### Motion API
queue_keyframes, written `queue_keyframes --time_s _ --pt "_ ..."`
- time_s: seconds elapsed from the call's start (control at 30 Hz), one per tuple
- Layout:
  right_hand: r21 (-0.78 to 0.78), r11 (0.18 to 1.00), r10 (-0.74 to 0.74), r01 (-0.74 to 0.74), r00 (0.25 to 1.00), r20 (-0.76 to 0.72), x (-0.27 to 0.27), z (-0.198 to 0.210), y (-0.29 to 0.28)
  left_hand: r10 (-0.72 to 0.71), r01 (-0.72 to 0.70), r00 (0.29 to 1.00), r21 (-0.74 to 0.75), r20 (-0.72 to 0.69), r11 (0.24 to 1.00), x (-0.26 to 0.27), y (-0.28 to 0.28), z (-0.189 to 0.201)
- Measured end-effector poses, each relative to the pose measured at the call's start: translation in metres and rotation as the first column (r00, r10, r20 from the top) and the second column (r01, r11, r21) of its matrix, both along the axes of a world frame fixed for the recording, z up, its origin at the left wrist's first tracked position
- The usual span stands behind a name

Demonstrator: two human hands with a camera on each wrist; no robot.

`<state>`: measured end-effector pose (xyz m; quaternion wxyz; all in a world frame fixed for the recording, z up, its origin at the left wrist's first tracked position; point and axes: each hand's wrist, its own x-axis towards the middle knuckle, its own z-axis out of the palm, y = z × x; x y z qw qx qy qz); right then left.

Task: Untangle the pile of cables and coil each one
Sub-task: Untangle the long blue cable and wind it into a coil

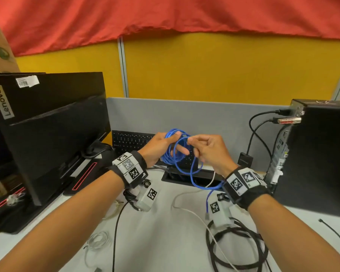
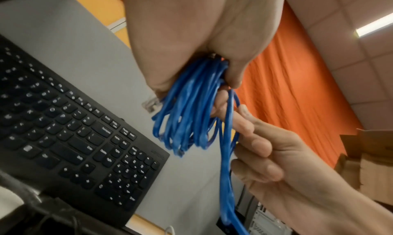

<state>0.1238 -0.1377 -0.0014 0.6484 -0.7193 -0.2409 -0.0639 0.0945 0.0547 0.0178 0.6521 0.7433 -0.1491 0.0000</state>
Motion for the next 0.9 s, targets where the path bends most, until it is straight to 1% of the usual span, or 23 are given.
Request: queue_keyframes --time_s 0.07,0.13,0.2,0.23,0.27,0.33,0.37,0.4,0.47,0.53,0.57,0.6,0.63,0.7,0.73,0.77,0.8,0.83,0.9 --pt "-0.026 0.998 -0.060 0.061 0.997 0.052 0.005 -0.002 -0.002 0.010 -0.010 1.000 0.042 0.012 0.999 -0.001 -0.003 -0.004" --pt "0.001 0.994 -0.107 0.107 0.991 0.084 0.008 -0.003 -0.007 0.008 -0.008 1.000 0.056 0.011 0.998 0.000 -0.005 -0.008" --pt "-0.010 0.987 -0.160 0.162 0.981 0.110 0.011 -0.002 -0.014 -0.039 0.040 0.999 0.036 -0.021 0.999 -0.001 -0.002 -0.010" --pt "-0.009 0.982 -0.184 0.186 0.978 0.102 0.012 -0.001 -0.019 -0.077 0.078 0.996 0.025 -0.040 0.997 -0.002 0.001 -0.011" --pt "0.013 0.981 -0.194 0.193 0.979 0.064 0.014 0.000 -0.024 -0.118 0.119 0.991 0.023 -0.056 0.993 -0.003 0.005 -0.012" --pt "0.076 0.982 -0.172 0.175 0.984 -0.050 0.016 0.001 -0.038 -0.183 0.186 0.980 0.030 -0.078 0.982 -0.006 0.013 -0.017" --pt "0.073 0.982 -0.171 0.177 0.982 -0.076 0.018 0.000 -0.043 -0.191 0.194 0.977 0.024 -0.091 0.981 -0.007 0.017 -0.020" --pt "0.032 0.981 -0.189 0.192 0.979 -0.071 0.019 -0.001 -0.048 -0.174 0.177 0.980 0.020 -0.097 0.984 -0.008 0.021 -0.022" --pt "-0.109 0.960 -0.258 0.258 0.966 0.018 0.022 -0.005 -0.050 -0.100 0.104 0.992 0.045 -0.078 0.994 -0.010 0.027 -0.025" --pt "-0.273 0.900 -0.306 0.339 0.939 0.157 0.023 -0.008 -0.051 -0.019 0.023 0.999 0.083 -0.044 0.996 -0.010 0.030 -0.028" --pt "-0.358 0.869 -0.285 0.342 0.937 0.205 0.023 -0.009 -0.052 0.031 -0.029 0.999 0.082 -0.026 0.996 -0.009 0.032 -0.030" --pt "-0.456 0.834 -0.232 0.311 0.947 0.221 0.022 -0.011 -0.052 0.088 -0.087 0.996 0.062 -0.009 0.994 -0.008 0.033 -0.031" --pt "-0.558 0.790 -0.167 0.255 0.964 0.205 0.021 -0.013 -0.052 0.150 -0.150 0.989 0.024 0.002 0.988 -0.006 0.034 -0.031" --pt "-0.743 0.660 -0.053 0.112 0.993 0.103 0.015 -0.019 -0.051 0.292 -0.292 0.956 -0.078 -0.001 0.953 0.000 0.037 -0.028" --pt "-0.805 0.589 -0.014 0.064 0.998 0.069 0.013 -0.021 -0.050 0.371 -0.370 0.929 -0.128 -0.017 0.920 0.004 0.037 -0.026" --pt "-0.839 0.543 0.016 0.045 0.998 0.063 0.011 -0.022 -0.050 0.444 -0.444 0.895 -0.169 -0.042 0.880 0.008 0.038 -0.026" --pt "-0.846 0.532 0.048 0.032 0.996 0.069 0.009 -0.021 -0.050 0.508 -0.511 0.858 -0.202 -0.069 0.835 0.012 0.039 -0.026" --pt "-0.829 0.559 0.098 -0.006 0.993 0.059 0.007 -0.021 -0.050 0.562 -0.569 0.821 -0.238 -0.104 0.787 0.016 0.040 -0.027" --pt "-0.770 0.617 0.205 -0.162 0.978 -0.042 0.005 -0.023 -0.049 0.616 -0.644 0.763 -0.295 -0.195 0.705 0.023 0.041 -0.031"
